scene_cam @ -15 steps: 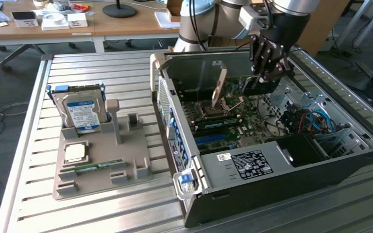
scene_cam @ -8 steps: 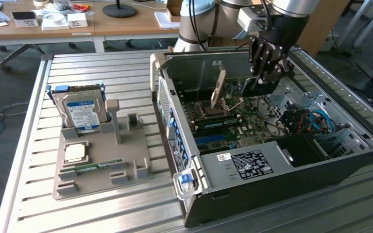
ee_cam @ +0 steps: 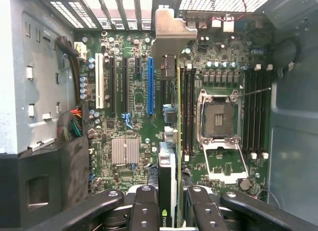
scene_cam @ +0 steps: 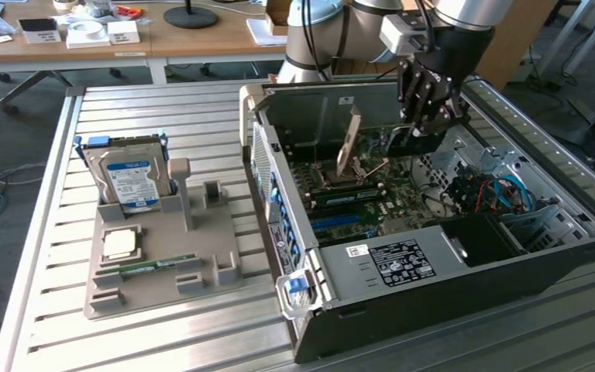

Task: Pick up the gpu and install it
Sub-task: 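Insert the gpu into the slot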

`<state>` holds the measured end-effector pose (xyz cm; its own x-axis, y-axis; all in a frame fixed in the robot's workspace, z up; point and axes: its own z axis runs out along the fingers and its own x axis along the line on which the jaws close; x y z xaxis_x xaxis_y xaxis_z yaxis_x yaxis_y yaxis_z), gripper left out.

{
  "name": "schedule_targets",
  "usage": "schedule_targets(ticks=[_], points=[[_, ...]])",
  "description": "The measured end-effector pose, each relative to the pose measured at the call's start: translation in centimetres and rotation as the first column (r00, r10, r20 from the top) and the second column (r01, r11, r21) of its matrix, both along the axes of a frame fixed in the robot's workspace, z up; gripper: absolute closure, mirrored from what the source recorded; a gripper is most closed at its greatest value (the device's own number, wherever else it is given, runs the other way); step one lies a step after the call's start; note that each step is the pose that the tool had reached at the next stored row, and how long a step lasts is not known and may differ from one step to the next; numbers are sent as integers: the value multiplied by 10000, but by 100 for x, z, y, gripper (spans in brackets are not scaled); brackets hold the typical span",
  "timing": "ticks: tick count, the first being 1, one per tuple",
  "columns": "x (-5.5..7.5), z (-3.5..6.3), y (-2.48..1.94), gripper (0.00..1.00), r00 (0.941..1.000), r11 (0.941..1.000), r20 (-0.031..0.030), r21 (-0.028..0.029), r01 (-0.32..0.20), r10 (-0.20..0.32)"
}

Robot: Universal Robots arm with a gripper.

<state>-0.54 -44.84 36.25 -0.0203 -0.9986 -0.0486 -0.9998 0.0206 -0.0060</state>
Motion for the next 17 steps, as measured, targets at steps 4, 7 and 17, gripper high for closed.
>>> schedule_targets(ticks=[4, 7, 17], points=[[-6, -22, -3, 73, 10000, 10000, -2, -4, -3, 3], [-13, -24, -9, 73, 10000, 10000, -1, -2, 1, -1], [-18, -48, -9, 73, 10000, 10000, -1, -3, -1, 1]])
